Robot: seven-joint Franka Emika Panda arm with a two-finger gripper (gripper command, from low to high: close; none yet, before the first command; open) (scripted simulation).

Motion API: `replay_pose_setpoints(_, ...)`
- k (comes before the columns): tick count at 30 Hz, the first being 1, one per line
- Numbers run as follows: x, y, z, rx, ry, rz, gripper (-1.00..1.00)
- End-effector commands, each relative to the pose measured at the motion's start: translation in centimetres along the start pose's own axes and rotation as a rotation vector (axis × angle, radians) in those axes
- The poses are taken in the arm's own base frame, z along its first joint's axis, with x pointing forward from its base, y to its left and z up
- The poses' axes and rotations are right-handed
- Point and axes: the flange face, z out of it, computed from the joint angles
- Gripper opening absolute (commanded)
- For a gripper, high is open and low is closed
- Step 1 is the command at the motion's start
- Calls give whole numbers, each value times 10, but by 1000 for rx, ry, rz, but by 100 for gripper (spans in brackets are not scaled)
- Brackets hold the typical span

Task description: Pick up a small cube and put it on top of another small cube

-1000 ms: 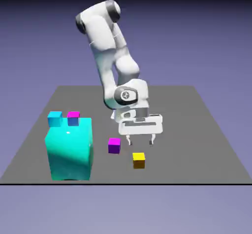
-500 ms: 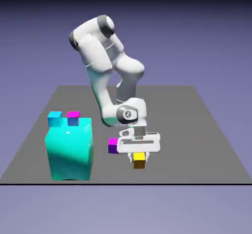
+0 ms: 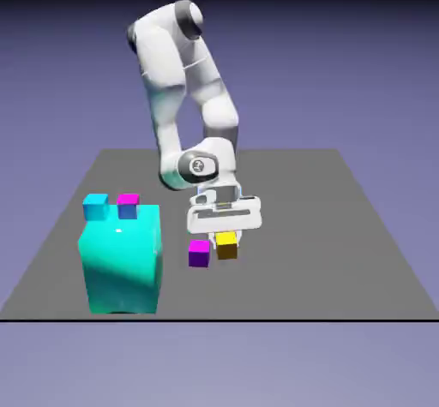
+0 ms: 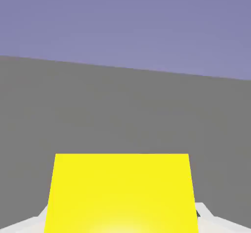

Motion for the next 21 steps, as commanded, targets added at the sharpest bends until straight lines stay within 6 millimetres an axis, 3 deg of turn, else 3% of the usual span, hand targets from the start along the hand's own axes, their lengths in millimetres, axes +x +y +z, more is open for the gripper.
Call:
replay_pose_setpoints(1,2,5,-4,4,-4,-9,-100)
replay_pose_setpoints(21,7,92,-80,93,-49,-198,-100)
